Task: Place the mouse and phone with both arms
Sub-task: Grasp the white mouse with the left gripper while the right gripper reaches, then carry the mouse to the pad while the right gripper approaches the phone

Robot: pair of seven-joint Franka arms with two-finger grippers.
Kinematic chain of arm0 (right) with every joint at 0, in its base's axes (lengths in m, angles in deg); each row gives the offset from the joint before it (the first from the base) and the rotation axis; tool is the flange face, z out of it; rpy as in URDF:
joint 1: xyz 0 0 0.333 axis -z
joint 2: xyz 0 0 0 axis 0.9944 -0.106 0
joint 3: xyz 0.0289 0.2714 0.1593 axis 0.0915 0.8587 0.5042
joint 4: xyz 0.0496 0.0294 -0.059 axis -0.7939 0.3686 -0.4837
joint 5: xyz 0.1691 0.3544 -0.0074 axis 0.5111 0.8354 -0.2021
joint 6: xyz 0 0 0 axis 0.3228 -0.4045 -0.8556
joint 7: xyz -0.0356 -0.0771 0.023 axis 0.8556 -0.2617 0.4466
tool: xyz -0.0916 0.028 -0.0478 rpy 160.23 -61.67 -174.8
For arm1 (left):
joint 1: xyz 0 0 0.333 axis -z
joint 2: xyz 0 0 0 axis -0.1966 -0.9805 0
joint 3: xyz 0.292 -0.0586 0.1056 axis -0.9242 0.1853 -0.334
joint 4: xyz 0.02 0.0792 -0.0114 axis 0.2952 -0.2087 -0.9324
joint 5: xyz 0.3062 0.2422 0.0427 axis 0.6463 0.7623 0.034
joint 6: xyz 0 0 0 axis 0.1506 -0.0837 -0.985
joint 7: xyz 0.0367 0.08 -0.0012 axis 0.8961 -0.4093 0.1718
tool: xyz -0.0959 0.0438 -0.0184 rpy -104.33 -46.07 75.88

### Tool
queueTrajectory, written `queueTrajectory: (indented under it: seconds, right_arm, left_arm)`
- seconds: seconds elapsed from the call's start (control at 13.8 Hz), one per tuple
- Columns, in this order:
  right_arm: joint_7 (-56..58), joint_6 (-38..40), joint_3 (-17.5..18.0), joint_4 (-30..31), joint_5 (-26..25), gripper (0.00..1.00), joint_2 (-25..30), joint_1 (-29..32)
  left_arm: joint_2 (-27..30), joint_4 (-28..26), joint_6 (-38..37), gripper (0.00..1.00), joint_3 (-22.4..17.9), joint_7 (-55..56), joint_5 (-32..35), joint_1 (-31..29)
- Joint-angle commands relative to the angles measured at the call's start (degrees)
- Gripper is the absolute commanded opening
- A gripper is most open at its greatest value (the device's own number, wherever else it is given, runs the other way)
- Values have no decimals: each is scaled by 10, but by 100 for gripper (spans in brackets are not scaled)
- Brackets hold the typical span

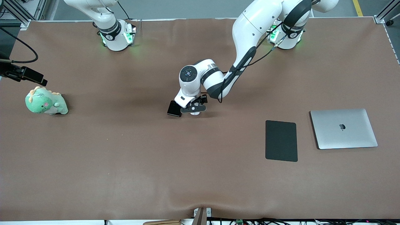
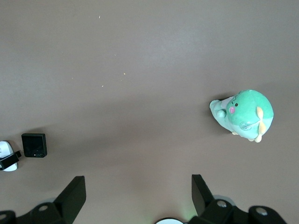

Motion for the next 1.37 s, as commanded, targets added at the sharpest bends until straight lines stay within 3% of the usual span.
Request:
queueTrajectory:
  seconds: [0.0,0.22,0.36,0.43,0.87,1.16,1.3]
  right_arm:
    - [-6,-6,6,-8,-8,100,-25,-2]
    - [-3,-5,6,-16,-1,100,-26,-15]
    - [-1,2,7,-19,2,100,-64,-39]
    - [-2,6,6,-18,2,100,-67,-52]
    - [1,4,7,-18,3,100,-128,-151]
    - [-10,-23,7,-36,17,100,-166,-258]
    - [-20,-62,8,-39,25,100,-192,-282]
  left_arm:
    - [-10,16,3,71,-7,14,16,9]
    - [-9,15,-1,50,-7,15,17,7]
    - [1,14,-10,35,-8,14,17,1]
    - [14,15,-24,33,-8,11,18,-10]
    - [101,5,-121,37,-5,-86,21,-117]
    - [140,-43,-124,38,-1,-224,21,-230]
    - [143,-62,-118,37,-1,-312,22,-287]
